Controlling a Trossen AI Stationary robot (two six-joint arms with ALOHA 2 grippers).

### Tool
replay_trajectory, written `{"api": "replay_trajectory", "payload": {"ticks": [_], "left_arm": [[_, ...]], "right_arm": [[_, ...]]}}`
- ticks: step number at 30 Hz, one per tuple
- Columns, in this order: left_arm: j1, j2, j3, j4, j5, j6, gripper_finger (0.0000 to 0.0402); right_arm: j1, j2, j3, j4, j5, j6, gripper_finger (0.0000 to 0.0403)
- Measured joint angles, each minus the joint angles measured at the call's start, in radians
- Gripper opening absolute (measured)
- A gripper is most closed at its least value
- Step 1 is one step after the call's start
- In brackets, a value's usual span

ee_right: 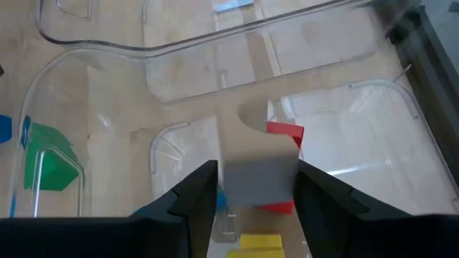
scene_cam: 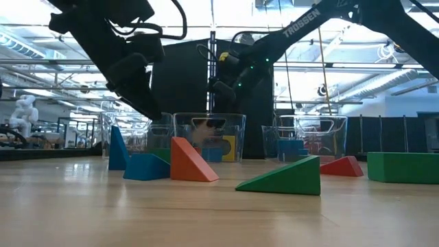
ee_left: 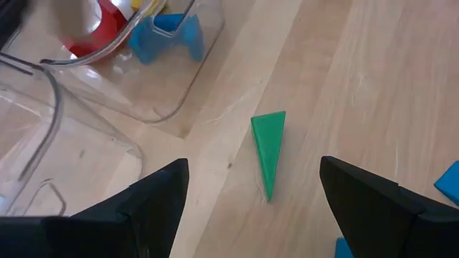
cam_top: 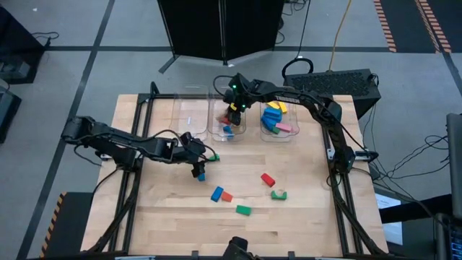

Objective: Sort blocks by size
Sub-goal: Put the brown arch block into the center transparent bin, then put the green arch block into the center transparent bin

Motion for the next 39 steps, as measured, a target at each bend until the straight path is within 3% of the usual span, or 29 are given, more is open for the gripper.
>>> {"api": "replay_trajectory", "payload": {"ticks": [10, 24, 31, 39], "left_arm": [[-0.033, 0.007, 0.0, 0.027, -0.045, -0.001, 0.0315], [-0.092, 0.006, 0.0, 0.125, -0.078, 0.008, 0.0315], [-0.125, 0.063, 0.0, 0.28, -0.079, 0.041, 0.0315], [-0.136, 0.211, 0.0, 0.514, -0.058, 0.131, 0.0315]], "right_arm": [[-0.004, -0.053, -0.001, -0.034, 0.004, -0.063, 0.0219], [0.012, -0.291, -0.022, -0.265, 0.004, -0.137, 0.0201], [0.049, -0.474, -0.201, -0.265, 0.004, -0.138, 0.0191], [0.116, -0.738, -0.542, -0.11, 0.005, -0.035, 0.018]]}}
